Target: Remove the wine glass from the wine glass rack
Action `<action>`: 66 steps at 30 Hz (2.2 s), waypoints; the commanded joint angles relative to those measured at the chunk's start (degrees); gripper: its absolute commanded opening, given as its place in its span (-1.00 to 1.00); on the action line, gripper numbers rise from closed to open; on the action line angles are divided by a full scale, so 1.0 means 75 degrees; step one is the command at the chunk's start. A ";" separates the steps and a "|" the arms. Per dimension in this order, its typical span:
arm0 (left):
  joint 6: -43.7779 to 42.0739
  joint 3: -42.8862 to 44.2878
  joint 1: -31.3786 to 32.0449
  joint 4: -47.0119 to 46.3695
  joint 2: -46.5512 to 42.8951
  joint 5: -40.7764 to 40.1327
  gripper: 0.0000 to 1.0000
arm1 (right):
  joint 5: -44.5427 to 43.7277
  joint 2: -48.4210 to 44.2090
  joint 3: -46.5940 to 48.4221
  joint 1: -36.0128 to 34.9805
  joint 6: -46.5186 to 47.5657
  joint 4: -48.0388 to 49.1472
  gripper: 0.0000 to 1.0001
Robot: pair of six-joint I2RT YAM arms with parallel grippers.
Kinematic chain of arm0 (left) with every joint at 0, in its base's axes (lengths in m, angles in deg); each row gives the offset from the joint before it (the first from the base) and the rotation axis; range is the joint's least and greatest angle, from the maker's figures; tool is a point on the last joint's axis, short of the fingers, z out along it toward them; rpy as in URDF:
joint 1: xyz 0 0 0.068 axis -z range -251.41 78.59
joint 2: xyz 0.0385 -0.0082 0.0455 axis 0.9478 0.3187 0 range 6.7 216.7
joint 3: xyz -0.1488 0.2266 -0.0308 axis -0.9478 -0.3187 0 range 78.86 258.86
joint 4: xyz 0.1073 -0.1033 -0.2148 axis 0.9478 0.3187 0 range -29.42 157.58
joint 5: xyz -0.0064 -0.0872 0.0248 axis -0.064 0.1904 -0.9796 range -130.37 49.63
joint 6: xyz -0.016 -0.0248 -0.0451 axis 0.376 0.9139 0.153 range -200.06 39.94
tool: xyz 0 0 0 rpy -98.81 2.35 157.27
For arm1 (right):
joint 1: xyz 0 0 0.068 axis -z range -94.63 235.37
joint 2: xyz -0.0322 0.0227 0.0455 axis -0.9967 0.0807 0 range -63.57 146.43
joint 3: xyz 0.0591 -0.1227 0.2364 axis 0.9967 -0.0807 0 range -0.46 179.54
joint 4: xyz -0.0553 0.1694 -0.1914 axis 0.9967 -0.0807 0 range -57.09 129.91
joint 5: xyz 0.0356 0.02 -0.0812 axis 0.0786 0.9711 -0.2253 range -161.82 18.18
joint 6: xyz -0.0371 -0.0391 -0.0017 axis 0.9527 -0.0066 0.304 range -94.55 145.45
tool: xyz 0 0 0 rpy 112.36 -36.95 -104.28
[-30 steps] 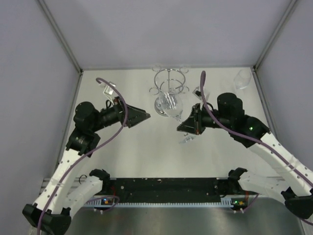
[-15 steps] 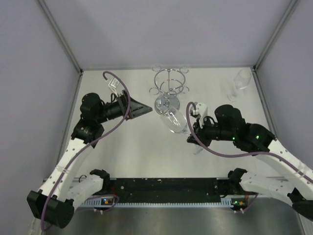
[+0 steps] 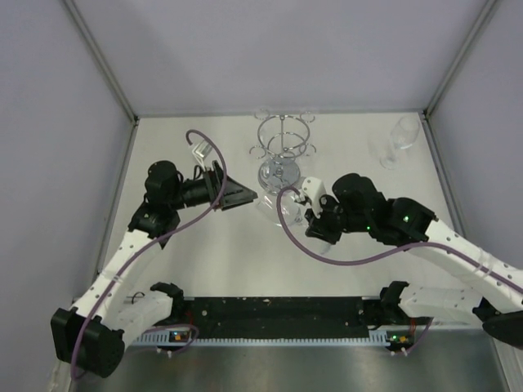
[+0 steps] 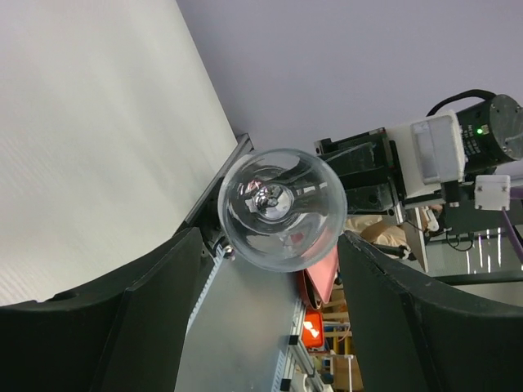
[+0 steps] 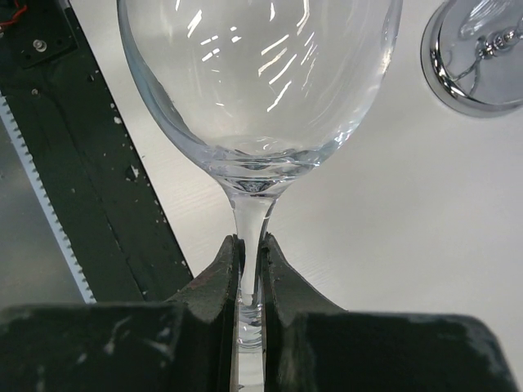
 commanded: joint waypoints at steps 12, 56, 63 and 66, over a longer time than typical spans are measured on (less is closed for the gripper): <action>-0.0311 -0.0341 -0.0018 -0.0289 -0.0209 0.0413 0.44 | -0.0332 0.0256 0.1067 -0.0860 0.0501 0.0334 -1.00; -0.2079 -0.0142 0.0205 0.1115 0.0049 0.0040 -1.00 | -0.1105 0.0667 0.1524 -0.1059 0.0232 0.0627 0.13; -0.2865 0.0292 0.0275 0.1866 0.0306 -0.0500 -1.00 | -0.1830 0.0011 0.1676 -0.1059 -0.0177 0.0685 0.43; -0.3017 0.0514 0.0508 0.1867 0.0598 -0.0804 -1.00 | -0.2919 -0.0282 0.1887 -0.1048 -0.0575 0.0709 0.50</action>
